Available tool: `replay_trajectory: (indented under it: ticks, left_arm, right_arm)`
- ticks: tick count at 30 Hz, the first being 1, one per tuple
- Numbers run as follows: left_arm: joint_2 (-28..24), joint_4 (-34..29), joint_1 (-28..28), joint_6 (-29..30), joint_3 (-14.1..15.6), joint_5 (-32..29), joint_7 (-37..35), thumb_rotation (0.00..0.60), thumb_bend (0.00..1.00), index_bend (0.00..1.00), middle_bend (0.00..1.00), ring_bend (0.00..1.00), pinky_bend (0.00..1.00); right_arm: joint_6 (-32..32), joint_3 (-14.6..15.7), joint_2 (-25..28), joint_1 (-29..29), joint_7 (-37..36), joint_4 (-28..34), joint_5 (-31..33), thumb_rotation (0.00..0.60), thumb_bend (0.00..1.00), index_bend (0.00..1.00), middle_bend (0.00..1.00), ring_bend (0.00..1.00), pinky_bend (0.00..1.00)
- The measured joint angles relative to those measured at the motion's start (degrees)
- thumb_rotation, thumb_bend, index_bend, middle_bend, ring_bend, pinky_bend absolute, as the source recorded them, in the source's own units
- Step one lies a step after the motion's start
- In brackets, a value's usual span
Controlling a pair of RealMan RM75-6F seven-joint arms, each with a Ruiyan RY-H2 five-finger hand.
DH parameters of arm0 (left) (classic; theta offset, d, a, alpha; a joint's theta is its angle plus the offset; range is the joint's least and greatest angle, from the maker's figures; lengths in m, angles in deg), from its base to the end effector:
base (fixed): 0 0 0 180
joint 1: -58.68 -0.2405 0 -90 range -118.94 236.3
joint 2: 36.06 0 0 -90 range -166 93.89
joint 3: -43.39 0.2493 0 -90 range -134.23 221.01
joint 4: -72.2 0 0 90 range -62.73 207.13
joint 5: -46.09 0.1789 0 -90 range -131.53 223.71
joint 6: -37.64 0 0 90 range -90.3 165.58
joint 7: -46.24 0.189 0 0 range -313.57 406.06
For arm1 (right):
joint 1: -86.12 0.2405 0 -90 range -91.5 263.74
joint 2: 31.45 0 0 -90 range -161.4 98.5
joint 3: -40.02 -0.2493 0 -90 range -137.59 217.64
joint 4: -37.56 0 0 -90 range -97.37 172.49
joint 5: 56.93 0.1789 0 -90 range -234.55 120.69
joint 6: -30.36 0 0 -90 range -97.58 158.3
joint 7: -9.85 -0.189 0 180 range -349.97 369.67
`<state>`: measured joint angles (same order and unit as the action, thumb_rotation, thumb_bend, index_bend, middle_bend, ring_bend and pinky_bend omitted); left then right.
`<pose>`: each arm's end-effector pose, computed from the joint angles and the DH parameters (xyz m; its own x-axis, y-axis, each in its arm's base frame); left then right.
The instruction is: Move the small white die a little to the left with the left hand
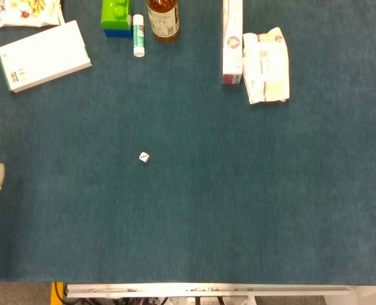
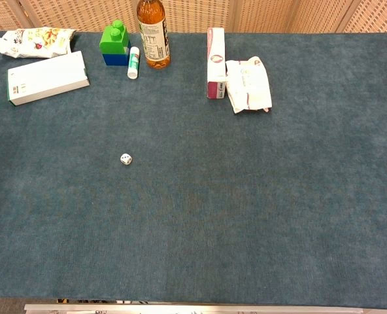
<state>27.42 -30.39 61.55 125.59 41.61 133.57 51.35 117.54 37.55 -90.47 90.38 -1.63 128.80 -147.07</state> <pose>-0.2631 0.2077 0.1789 0.3248 -0.0075 0.9457 0.9457 -0.0108 -0.3249 -0.2870 -0.2186 0.2123 0.3131 0.0166 0.9496 -0.9468 -0.0726 0.3135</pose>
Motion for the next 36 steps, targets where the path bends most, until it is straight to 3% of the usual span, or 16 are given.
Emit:
replay_trajectory:
  ticks: [12,17,21,25,28,36]
  left_arm:
    - [-1.1,-0.1,0.9,-1.4,0.6,2.0,-1.0,0.600,0.36,0.06,0.27,0.23,0.26]
    - [-2.4,-0.3,3.3,-4.8,1.2,4.3,-2.9,0.600,0.36,0.07,0.39,0.36,0.27]
    - [-3.3,-0.1,6.3,-8.9,1.4,6.4,-5.1,0.600,0.36,0.10,0.56,0.53,0.44]
    - [-4.2,0.3,10.4,-14.4,1.9,8.8,-7.6,0.600,0.36,0.12,0.81,0.76,0.64]
    - [-4.6,0.8,14.4,-19.9,2.4,10.8,-9.9,0.600,0.42,0.14,0.93,0.89,0.70]
    - [-3.2,3.1,27.3,-34.5,3.6,15.2,-18.9,0.600,0.66,0.15,0.99,1.00,0.92]
  right_arm:
    - [1.8,-1.5,0.1,0.2,0.2,0.3,-0.2,0.600,0.29,0.24,0.35,0.19,0.17]
    - [2.1,-2.4,0.1,0.5,1.0,0.8,0.3,0.600,0.29,0.24,0.35,0.19,0.17]
    - [1.7,-2.8,0.1,0.9,1.6,1.4,0.8,0.600,0.29,0.24,0.35,0.19,0.17]
    - [1.6,-3.2,0.0,1.2,2.2,1.9,1.2,0.600,0.29,0.24,0.35,0.19,0.17]
    - [1.6,-3.4,0.0,1.2,2.7,2.4,1.4,0.600,0.29,0.24,0.35,0.19,0.17]
    - [1.9,-3.5,0.2,0.8,3.5,3.1,2.0,0.600,0.29,0.24,0.35,0.19,0.17]
